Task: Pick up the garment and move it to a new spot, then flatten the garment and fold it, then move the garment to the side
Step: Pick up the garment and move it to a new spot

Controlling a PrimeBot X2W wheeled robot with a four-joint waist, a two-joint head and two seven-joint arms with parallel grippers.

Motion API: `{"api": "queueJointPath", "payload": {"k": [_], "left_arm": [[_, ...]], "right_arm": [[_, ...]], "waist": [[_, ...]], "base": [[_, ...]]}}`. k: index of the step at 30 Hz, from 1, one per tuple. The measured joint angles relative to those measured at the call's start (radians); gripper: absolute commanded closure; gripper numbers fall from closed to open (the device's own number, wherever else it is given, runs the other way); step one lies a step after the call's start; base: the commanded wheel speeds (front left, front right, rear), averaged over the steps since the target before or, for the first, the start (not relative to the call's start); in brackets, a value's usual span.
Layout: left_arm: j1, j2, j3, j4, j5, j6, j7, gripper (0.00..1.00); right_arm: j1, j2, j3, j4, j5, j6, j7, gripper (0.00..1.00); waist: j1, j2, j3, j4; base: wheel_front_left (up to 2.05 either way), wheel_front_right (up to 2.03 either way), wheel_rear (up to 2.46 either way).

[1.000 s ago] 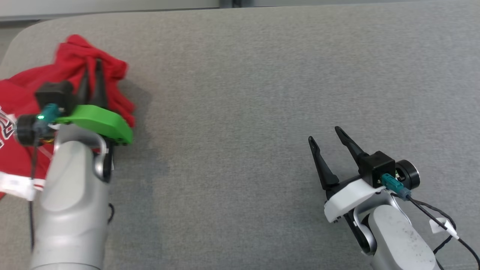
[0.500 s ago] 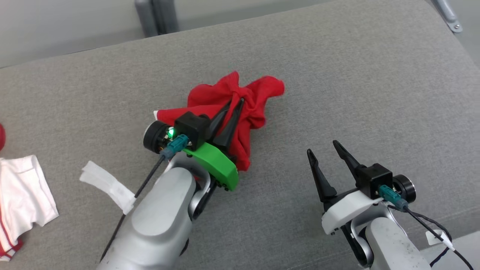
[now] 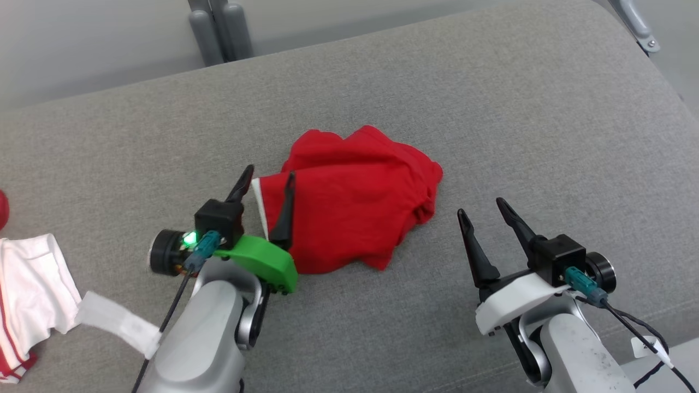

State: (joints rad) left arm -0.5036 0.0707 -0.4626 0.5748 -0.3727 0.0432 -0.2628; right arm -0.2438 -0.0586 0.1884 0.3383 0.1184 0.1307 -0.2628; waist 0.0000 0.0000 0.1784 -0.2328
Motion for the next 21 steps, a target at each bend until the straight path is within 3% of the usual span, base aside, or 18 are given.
{"api": "queueJointPath", "payload": {"k": [11,21], "left_arm": [[0.339,0.001,0.298,-0.175,0.114,0.026,-0.001,0.0],[0.491,-0.019,0.373,-0.233,0.163,-0.016,-0.001,0.0]], "right_arm": [[0.067,-0.003,-0.007,-0.003,-0.009,0.0,0.0,0.0],[0.111,-0.002,-0.007,0.009,-0.009,0.0,0.0,0.0]], "waist": [[0.0,0.0,-0.096,0.075],[0.0,0.0,-0.155,0.144]], "base": [[0.0,0.0,0.0],[0.0,0.0,0.0]]}}
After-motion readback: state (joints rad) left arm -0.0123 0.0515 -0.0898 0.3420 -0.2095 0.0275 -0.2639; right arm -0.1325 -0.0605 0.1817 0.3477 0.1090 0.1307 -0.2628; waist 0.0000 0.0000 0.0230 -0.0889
